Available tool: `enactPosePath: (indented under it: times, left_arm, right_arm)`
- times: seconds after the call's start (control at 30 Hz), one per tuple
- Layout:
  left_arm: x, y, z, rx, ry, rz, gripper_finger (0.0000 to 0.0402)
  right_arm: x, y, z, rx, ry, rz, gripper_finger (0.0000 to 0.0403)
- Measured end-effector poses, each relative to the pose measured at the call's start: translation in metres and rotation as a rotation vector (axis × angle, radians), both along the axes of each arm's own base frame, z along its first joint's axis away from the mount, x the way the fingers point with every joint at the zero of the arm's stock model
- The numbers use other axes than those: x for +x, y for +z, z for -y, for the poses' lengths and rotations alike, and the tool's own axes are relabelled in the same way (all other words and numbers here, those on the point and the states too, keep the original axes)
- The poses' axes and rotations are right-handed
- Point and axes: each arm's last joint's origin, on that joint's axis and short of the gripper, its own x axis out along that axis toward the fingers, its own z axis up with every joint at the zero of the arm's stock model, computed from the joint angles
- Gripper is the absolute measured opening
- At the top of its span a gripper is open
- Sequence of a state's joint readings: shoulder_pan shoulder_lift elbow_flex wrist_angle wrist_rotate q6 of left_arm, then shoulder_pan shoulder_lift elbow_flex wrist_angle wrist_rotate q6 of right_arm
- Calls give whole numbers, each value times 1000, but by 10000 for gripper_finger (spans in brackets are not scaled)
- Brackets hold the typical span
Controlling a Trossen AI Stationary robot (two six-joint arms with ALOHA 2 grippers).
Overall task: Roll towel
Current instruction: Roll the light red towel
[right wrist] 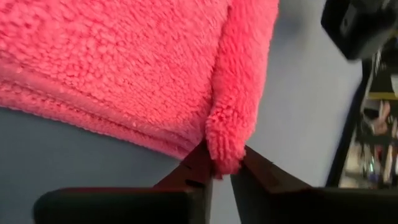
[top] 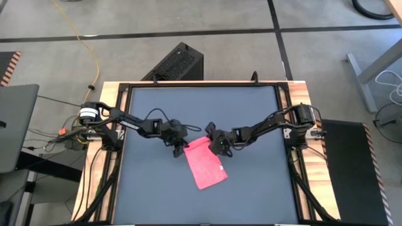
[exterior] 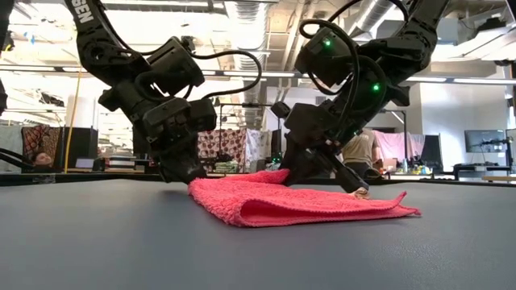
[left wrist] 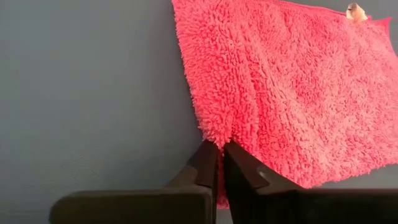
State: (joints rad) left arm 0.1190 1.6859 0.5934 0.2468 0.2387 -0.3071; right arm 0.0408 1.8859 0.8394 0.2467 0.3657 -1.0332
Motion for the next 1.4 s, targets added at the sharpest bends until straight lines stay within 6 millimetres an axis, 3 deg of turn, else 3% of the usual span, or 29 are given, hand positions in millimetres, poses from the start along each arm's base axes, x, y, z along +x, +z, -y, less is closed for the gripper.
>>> enactPosePath:
  times: [0.23,0.37,0.47,0.6,0.77,1.0,1.4]
  left_arm:
    - [-1,10,0,73,-37,42,1]
    - [-4,18,0,99,-51,51,0]
    - [-3,26,1,131,-64,41,0]
    - [0,30,7,188,-108,9,0]
    - [5,35,16,270,-133,0,0]
    - [9,41,29,411,-174,-26,0]
    - [9,42,32,458,-188,-47,0]
  right_arm:
    - [-9,17,-6,80,-105,34,124]
    - [-18,38,-3,205,-149,41,154]
    - [-24,49,14,489,-259,77,173]
    - [-19,70,59,1039,-421,286,187]
    - [-17,47,96,1356,-579,278,192]
    - [-4,15,95,1560,-461,170,196]
    - [3,-1,89,1520,-408,172,209]
